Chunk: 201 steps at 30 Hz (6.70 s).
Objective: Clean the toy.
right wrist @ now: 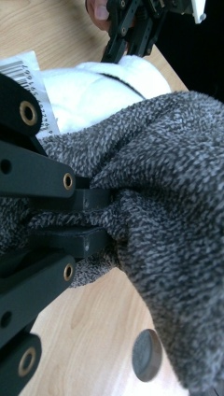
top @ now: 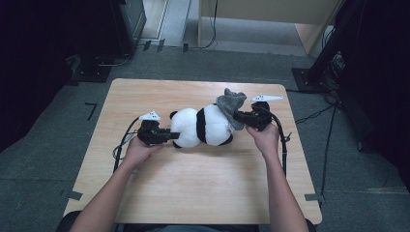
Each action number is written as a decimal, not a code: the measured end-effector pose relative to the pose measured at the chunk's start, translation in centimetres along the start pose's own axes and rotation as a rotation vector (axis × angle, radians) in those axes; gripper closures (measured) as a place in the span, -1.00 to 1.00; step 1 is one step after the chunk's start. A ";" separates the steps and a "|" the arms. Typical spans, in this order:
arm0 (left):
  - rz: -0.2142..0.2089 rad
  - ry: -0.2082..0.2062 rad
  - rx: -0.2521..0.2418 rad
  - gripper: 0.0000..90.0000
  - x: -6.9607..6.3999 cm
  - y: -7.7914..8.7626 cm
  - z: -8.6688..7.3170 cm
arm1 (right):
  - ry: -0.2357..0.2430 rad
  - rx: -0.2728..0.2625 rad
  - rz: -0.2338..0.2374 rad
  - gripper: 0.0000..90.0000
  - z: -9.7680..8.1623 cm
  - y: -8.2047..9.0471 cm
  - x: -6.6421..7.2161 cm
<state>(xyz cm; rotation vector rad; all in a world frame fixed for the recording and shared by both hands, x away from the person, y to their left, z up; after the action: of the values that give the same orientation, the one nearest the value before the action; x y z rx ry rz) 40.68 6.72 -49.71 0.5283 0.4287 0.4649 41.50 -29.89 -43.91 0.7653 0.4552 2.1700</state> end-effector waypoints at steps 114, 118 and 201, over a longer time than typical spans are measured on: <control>0.088 0.017 -0.046 0.52 -3.6 -0.2 1.1 | 0.112 0.044 0.152 0.86 -2.6 -5.7 13.3; 0.097 0.021 -0.029 0.53 -3.8 -0.5 1.0 | 0.178 0.050 0.091 0.88 -3.3 -6.5 13.5; -0.053 -0.077 0.010 0.74 -2.9 -0.6 0.1 | 0.031 -0.037 -0.125 0.89 -3.5 0.1 5.3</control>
<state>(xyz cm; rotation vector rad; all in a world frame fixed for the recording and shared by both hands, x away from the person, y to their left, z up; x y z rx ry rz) 38.53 4.70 -49.19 0.5416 0.3703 0.3900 36.43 -26.14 -44.50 0.6663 0.4652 2.0706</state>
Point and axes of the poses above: each handheld gripper's, and its own axes: y roughly backward along the jaws, z roughly out of its top, x roughly to its left, the point moved 2 cm from there along -y, roughly forward along the jaws, and after that the axes turned 5 degrees about -y, right-handed, at the moved point
